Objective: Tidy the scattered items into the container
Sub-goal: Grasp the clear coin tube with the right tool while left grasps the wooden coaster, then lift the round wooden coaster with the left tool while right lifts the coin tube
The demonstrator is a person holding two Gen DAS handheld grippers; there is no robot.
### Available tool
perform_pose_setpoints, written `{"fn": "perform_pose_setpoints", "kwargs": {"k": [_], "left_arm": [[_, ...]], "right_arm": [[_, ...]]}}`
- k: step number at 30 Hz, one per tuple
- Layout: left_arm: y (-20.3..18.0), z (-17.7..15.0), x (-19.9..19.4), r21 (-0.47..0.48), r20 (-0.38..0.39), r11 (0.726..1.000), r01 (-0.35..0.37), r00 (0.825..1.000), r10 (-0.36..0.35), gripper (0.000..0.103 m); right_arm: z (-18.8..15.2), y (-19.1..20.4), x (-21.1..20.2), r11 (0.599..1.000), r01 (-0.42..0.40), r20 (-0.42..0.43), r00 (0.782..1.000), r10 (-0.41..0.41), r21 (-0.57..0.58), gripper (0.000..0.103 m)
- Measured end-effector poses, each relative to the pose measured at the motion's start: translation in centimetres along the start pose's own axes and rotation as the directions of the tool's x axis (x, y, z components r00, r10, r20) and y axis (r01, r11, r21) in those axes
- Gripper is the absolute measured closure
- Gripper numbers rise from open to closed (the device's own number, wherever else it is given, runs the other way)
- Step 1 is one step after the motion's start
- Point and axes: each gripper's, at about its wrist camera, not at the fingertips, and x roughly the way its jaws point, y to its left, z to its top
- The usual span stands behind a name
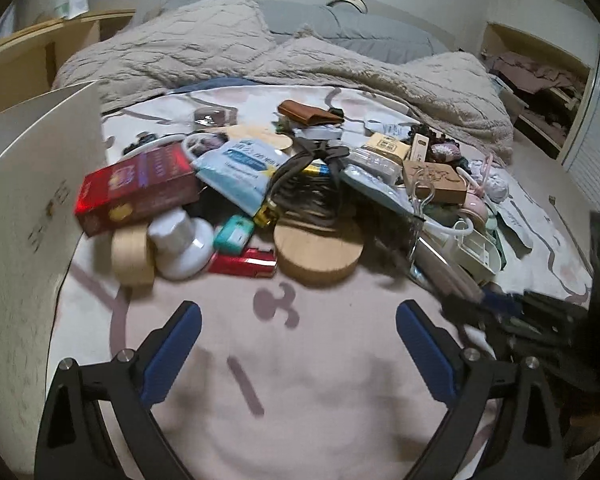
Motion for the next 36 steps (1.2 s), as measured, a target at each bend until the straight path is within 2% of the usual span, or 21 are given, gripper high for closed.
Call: {"fn": "perform_pose_setpoints", "kwargs": {"k": [4, 8, 14, 17, 28, 32, 33, 36], "left_arm": [[-0.1, 1.2, 1.4, 0.048, 0.001, 0.998, -0.034, 0.999, 0.034, 0.005], [-0.2, 2.1, 3.2, 0.085, -0.001, 0.994, -0.072, 0.997, 0.072, 0.012], [-0.5, 2.2, 5.2, 0.12, -0.063, 0.992, -0.04, 0.997, 0.048, 0.012], [-0.9, 2.3, 5.6, 0.134, -0.065, 0.989, -0.059, 0.996, 0.068, 0.012], [-1.6, 3.4, 7.0, 0.16, -0.077, 0.986, -0.045, 0.995, 0.058, 0.011], [-2.1, 3.4, 7.5, 0.168, -0.082, 0.985, -0.032, 0.996, 0.046, 0.025], [-2.3, 3.4, 7.4, 0.174, -0.08, 0.984, -0.024, 0.996, 0.038, 0.034], [-2.5, 3.2, 7.0, 0.182, -0.075, 0.983, -0.013, 0.997, 0.027, 0.036]], "right_arm": [[-1.0, -0.2, -0.7, 1.0, 0.0, 0.005, 1.0, 0.0, 0.012, 0.077], [-1.9, -0.2, -1.2, 1.0, 0.014, 0.014, 1.0, -0.014, 0.024, 0.077], [-2.1, 0.2, -1.0, 0.999, 0.046, 0.015, 0.999, -0.046, -0.001, 0.077], [-2.1, -0.2, -1.1, 0.999, 0.032, 0.015, 0.999, -0.032, 0.01, 0.077], [-2.2, 0.1, -1.0, 0.999, 0.043, 0.012, 0.999, -0.043, 0.002, 0.077], [-2.3, 0.0, -1.1, 0.999, 0.043, 0.011, 0.999, -0.043, 0.002, 0.077], [-2.3, 0.0, -1.1, 0.999, 0.043, 0.01, 0.999, -0.043, 0.002, 0.077], [-2.2, 0.0, -1.1, 0.999, 0.043, 0.011, 0.999, -0.043, 0.002, 0.077]]}}
